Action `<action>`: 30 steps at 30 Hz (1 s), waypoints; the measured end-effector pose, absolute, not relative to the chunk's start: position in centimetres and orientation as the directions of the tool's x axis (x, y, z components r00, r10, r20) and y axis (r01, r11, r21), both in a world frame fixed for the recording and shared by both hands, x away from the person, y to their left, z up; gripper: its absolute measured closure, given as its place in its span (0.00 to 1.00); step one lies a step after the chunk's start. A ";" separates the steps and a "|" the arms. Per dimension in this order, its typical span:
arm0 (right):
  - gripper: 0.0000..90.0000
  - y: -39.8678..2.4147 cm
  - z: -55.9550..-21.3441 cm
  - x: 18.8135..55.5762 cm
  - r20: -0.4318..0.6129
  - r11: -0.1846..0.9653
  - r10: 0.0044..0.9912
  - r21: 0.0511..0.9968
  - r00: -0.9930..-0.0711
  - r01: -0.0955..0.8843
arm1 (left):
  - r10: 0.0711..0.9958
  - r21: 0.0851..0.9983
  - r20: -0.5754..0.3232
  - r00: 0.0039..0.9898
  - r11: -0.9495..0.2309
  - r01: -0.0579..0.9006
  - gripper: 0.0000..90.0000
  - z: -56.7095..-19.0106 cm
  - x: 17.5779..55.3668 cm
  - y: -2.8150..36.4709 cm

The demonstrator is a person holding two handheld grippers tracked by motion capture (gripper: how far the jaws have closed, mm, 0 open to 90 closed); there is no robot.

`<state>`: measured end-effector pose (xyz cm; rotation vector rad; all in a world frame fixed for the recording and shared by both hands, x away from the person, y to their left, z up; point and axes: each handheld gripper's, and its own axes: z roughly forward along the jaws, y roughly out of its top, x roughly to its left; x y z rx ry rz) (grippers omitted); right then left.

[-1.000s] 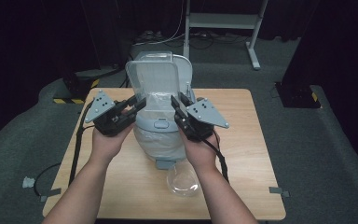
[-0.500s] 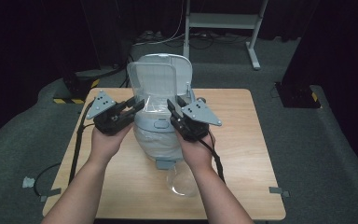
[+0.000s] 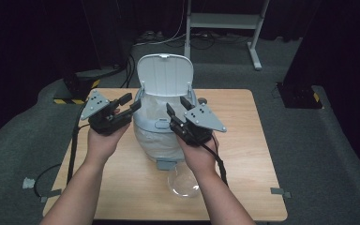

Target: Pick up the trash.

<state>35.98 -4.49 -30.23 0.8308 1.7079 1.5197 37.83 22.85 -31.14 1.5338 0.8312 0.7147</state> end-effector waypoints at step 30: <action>0.58 -11.8 -43.8 31.0 -0.018 0.173 0.900 0.932 -0.435 0.318 | 0.843 0.909 -0.084 0.531 -0.154 0.387 0.46 -47.1 31.1 23.5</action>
